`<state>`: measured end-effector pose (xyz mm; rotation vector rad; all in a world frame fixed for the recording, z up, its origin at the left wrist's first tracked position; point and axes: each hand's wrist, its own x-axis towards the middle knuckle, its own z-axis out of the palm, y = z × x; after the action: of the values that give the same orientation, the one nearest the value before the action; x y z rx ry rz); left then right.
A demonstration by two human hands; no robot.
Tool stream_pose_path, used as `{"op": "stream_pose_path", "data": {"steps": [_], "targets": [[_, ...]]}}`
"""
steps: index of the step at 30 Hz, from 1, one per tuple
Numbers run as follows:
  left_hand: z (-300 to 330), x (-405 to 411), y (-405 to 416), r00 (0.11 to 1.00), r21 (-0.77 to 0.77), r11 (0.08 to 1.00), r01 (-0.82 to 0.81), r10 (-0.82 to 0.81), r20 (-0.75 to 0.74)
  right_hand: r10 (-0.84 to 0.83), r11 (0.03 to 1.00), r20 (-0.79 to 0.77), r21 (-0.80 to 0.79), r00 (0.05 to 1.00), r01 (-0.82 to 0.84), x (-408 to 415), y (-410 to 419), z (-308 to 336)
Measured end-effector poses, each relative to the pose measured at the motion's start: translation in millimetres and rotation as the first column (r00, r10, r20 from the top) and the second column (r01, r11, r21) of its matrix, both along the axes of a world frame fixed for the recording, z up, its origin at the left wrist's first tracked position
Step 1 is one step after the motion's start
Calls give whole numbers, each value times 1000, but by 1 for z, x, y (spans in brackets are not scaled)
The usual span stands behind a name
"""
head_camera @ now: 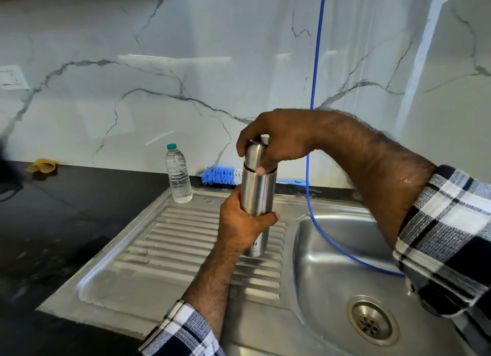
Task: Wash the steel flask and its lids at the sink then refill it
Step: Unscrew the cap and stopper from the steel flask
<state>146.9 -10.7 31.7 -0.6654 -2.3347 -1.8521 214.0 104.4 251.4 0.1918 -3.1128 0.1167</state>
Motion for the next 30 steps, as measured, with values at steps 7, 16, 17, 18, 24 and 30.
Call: {"op": "stream_pose_path", "data": {"steps": [7, 16, 17, 18, 24, 30], "targets": [[1, -2, -2, 1000, 26, 1000, 5, -5, 9, -98, 992, -16, 80, 995, 99, -5, -4, -2], [5, -8, -9, 1000, 44, 999, 3, -4, 13, -13, 969, -171, -245, 985, -30, -6, 11, 13], [6, -10, -11, 1000, 49, 999, -5, 4, 15, -23, 933, -206, -356, 978, -53, -7, 16, 11], [7, -12, -14, 1000, 57, 998, -16, 15, 12, -50, 886, -242, -459, 969, -69, -8, 20, 7], [12, -26, -27, 983, 126, 975, -181, 177, 41, -344, 598, -300, -800, 890, -39, -27, 41, -63], [11, -39, -35, 945, 200, 926, -322, 300, 133, -427, 673, -84, -695, 901, 254, -57, 45, -168]]}}
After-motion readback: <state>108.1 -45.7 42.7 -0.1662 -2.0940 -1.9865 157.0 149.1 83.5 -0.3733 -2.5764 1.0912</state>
